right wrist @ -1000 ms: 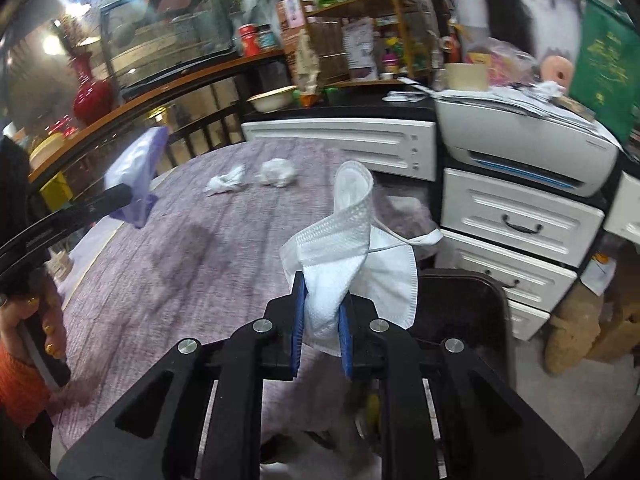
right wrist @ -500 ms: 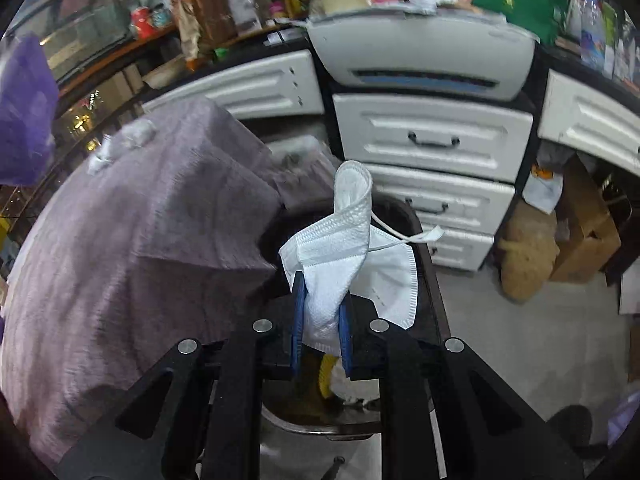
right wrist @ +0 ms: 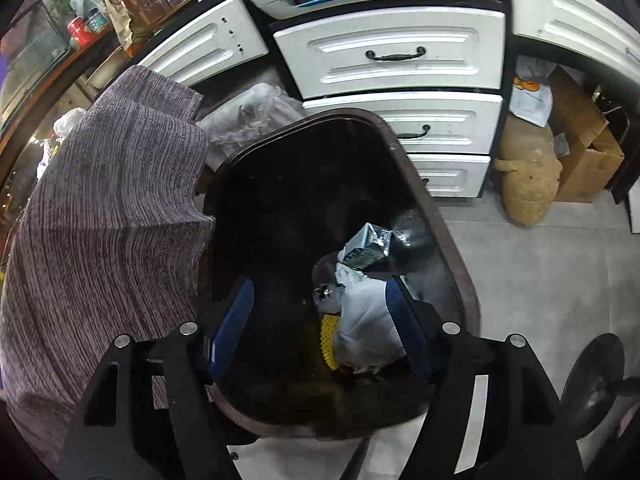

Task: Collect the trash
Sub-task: 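Drop the mask into the bin with right tool while left tool drops the package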

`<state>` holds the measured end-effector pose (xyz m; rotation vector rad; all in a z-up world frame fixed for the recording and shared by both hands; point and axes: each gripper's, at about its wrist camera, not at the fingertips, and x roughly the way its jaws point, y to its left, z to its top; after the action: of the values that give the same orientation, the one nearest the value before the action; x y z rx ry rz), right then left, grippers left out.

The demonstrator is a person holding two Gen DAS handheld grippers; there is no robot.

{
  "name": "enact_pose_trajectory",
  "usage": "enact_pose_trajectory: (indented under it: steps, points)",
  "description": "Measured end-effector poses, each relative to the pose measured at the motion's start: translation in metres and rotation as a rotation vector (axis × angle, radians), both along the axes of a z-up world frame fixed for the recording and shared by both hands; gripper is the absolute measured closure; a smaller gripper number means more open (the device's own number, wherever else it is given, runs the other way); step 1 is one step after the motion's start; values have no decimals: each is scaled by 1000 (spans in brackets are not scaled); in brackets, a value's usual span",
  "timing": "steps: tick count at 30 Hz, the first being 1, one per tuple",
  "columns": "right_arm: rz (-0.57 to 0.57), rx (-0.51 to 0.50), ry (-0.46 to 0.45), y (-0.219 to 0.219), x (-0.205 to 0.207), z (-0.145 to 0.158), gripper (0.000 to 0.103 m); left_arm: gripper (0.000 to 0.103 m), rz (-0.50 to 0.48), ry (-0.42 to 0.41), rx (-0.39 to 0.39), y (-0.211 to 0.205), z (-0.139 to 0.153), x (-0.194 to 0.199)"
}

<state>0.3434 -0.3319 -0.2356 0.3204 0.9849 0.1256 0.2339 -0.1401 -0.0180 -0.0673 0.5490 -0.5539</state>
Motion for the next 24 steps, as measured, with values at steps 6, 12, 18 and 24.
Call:
enact_pose_trajectory:
  steps: [6,12,18,24]
  points:
    - [-59,24,-24,-29,-22,13,33,73,-29,46,-4,-13,-12,5]
    - [-122,-8,-65,-57,-41,25,32,73,-71,80,22,-35,-27,10]
    - [-212,-42,-107,-86,-56,37,32,73,-115,142,70,-64,-55,16]
    - [-248,-40,-116,-101,-63,43,32,73,-161,249,98,-85,-87,25]
